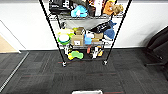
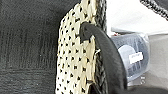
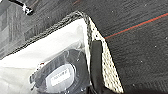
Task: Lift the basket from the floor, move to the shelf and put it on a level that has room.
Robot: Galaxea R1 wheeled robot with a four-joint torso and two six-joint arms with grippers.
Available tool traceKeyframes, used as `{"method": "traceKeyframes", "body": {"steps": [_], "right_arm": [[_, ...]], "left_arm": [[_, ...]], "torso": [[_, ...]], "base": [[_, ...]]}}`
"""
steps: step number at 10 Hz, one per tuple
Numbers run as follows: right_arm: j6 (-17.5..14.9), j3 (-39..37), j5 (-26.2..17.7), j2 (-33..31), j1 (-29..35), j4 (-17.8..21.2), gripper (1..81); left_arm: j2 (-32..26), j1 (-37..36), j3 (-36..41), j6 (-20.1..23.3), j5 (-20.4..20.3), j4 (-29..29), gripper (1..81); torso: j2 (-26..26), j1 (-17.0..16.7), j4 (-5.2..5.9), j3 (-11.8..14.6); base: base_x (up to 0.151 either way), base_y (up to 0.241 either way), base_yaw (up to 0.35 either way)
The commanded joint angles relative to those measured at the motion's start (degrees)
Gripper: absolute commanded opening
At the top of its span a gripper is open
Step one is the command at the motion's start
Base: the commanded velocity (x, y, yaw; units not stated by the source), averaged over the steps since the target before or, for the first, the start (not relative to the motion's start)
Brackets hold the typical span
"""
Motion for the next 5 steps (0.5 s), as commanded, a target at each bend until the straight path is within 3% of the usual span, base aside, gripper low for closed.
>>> {"method": "traceKeyframes", "body": {"steps": [1,3,4,5], "right_arm": [[0.8,4.1,-2.7,0.6,5.8,0.4,1.0],[0.8,4.2,-3.0,0.8,6.2,0.5,1.0],[0.8,4.7,-3.6,0.9,6.3,0.0,1.0],[0.7,5.2,-4.2,0.9,6.2,-0.4,1.0]], "left_arm": [[0.6,-5.1,4.1,0.2,3.1,-0.9,1.0],[0.8,-5.5,4.5,0.1,3.1,-0.9,1.0],[0.7,-6.0,4.8,0.1,3.4,-1.2,1.0],[0.6,-6.3,5.3,0.1,3.5,-1.9,1.0]], "torso": [[5.6,-3.6,0.00,5.1],[9.5,-6.1,0.00,7.7],[11.5,-7.5,0.00,4.8],[13.3,-8.7,0.00,5.3]], "base": [[0.000,0.000,0.000],[0.000,0.000,0.000],[0.000,0.000,0.000],[0.000,0.000,0.000]]}}
